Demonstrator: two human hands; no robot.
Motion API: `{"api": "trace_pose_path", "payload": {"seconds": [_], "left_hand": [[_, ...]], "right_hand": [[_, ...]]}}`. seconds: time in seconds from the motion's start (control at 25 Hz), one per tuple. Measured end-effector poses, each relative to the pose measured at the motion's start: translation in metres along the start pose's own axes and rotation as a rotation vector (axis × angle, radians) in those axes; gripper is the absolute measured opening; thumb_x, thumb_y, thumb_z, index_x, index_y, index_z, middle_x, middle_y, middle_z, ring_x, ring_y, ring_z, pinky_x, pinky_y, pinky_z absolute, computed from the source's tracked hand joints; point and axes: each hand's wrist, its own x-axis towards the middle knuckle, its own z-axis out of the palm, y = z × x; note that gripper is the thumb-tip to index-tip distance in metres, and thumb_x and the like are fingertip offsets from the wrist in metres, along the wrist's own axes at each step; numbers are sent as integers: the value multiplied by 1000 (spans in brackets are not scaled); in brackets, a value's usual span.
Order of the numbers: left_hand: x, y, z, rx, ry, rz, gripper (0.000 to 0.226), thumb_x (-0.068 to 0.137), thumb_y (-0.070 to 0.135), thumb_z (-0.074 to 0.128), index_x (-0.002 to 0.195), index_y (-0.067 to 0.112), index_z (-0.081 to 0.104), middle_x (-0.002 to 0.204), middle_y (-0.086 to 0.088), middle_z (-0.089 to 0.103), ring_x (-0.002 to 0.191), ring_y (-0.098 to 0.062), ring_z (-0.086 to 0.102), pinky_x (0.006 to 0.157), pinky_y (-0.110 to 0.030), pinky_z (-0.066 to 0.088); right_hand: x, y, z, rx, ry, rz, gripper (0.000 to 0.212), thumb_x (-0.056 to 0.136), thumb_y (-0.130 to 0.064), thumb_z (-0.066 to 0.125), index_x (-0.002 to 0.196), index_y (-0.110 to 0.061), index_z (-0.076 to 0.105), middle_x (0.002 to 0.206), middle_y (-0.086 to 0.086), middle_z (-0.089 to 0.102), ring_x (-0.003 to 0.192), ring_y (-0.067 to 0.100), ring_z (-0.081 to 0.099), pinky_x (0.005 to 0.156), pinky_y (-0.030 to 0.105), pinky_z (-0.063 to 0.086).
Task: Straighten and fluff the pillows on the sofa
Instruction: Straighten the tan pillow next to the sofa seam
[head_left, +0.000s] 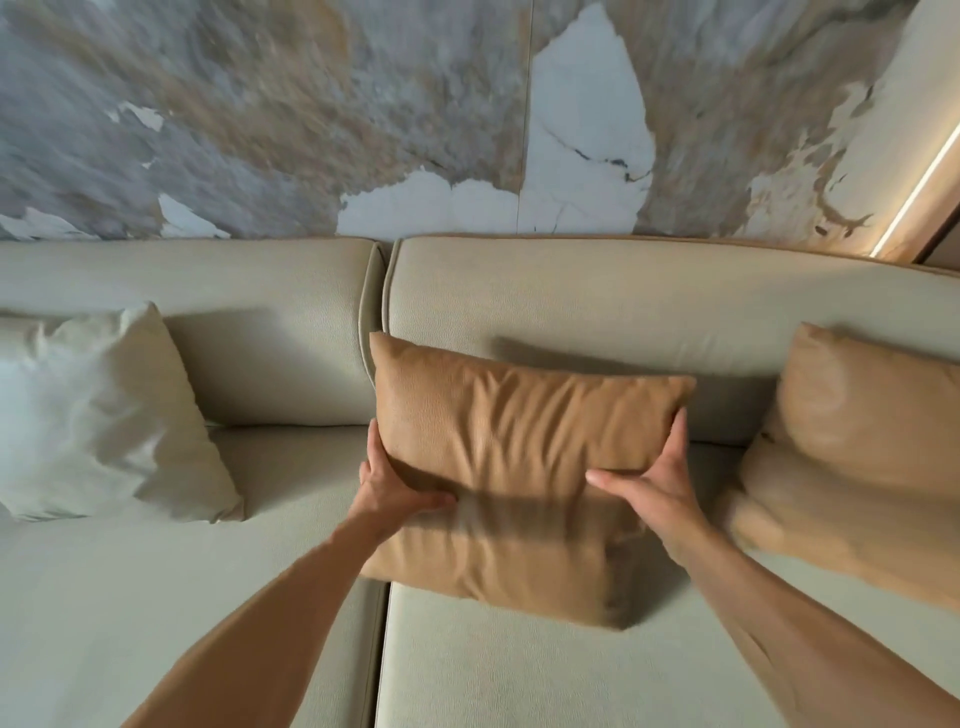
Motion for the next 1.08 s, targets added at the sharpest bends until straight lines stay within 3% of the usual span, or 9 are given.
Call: {"api": "trace_pose_path", "payload": {"seconds": [0.16, 0.28, 0.44, 0.52, 0.64, 0.8, 1.08], "left_hand": [[11, 30, -9, -123, 45, 23, 142, 39, 30, 93, 149, 36, 3, 145, -7, 30, 128, -32, 39, 105, -55, 41], [21, 38, -11, -150, 11, 15, 130, 45, 28, 92, 144, 36, 8, 141, -6, 33, 122, -32, 43, 98, -57, 48], [32, 38, -9, -121, -51, -91, 112, 58, 27, 92, 138, 28, 13, 131, -3, 41, 109, -27, 48, 86, -54, 54], [40, 36, -10, -82, -85, -119, 104, 64, 29, 90, 136, 25, 14, 130, -3, 43, 113, -27, 47, 89, -53, 51], [53, 37, -10, -19, -100, -99, 111, 67, 31, 89, 144, 20, 9, 135, -9, 44, 114, -28, 47, 90, -45, 47], [54, 33, -4, 72, -75, -39, 124, 70, 40, 85, 153, 22, -5, 145, -12, 39, 129, -32, 45, 102, -38, 41], [24, 33, -9, 243, 11, 85, 105, 81, 44, 73, 156, 18, 5, 152, -14, 38, 132, -32, 45, 105, -45, 42]], "right_hand": [[20, -31, -1, -12, 50, -139, 142, 49, -18, 95, 150, -39, -3, 158, -3, 20, 139, 7, 27, 115, 26, 18], [30, -37, -3, -21, 45, -160, 140, 51, -15, 94, 149, -41, -2, 158, -4, 19, 140, 9, 26, 119, 34, 20], [42, -36, 0, -88, -3, -163, 131, 59, -18, 90, 149, -40, -3, 159, -2, 18, 142, 11, 26, 119, 33, 20], [49, -38, 3, -129, -1, -163, 131, 60, -19, 89, 151, -37, -3, 158, 0, 20, 142, 14, 27, 115, 28, 20], [54, -39, 3, -197, 18, -150, 130, 63, -23, 88, 152, -35, -6, 156, 3, 23, 140, 17, 31, 109, 24, 21], [48, -42, 1, -324, 4, -152, 122, 72, -32, 82, 153, -29, -10, 158, 7, 19, 143, 23, 28, 112, 31, 23], [15, -50, -14, -580, -52, -191, 111, 80, -43, 72, 152, -31, -11, 161, 7, 13, 141, 29, 32, 108, 45, 35]]}}
